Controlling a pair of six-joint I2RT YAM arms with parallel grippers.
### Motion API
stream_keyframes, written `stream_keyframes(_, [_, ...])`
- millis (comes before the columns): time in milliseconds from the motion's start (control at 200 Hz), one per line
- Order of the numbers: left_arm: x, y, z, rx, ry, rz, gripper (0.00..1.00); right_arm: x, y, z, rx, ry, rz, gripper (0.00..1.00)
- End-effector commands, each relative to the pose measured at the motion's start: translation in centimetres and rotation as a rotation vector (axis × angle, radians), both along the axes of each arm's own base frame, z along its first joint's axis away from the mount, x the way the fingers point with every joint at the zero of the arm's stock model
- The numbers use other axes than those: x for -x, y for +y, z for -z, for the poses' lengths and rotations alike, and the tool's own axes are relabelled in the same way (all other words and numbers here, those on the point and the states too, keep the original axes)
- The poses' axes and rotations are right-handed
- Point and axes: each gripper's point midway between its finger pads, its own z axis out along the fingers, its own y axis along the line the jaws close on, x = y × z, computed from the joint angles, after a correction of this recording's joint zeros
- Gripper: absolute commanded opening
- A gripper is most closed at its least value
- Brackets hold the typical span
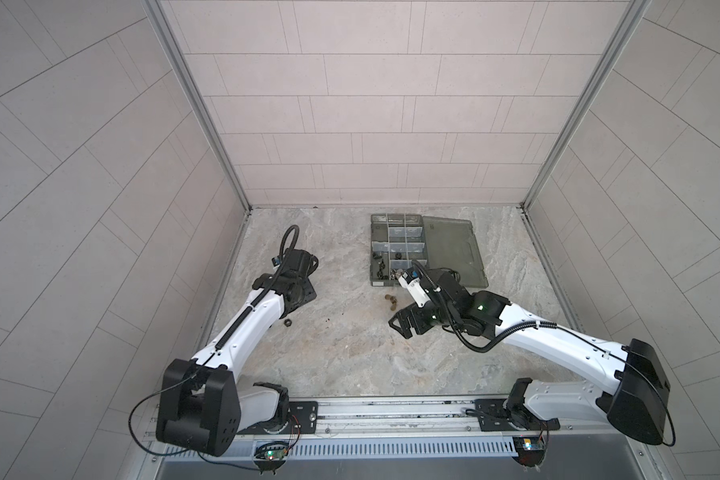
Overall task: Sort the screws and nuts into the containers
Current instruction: 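Withdraw the left gripper and move it over the last black hex nuts, then lower the left gripper onto a black hex nut and close on it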
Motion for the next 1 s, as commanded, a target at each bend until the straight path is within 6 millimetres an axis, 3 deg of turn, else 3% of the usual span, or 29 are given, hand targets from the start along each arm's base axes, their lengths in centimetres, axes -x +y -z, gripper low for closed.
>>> stream_keyframes(0, [1.2, 0.8, 1.2, 0.029, 0.046, -0.028, 0.51, -0.4, 0.3, -1.1, -0.016, -0.028, 0.014, 0.99])
stream_keyframes(225, [2.7, 2.5, 3.1, 0.055, 0.133, -0.099, 0.51, -0.3, 0.1, -0.6, -0.004, -0.032, 0.009, 0.99])
stream_keyframes(560, [4.9, 3.3, 5.8, 0.032, 0.254, -0.127, 0.51, -0.1, 0.0, -0.2, 0.008, -0.038, -0.018, 0.99])
stream_keyframes(991, [5.1, 4.0, 8.4, 0.004, 0.315, -0.148, 0.49, -0.1, -0.5, 0.3, 0.006, -0.024, -0.029, 0.99])
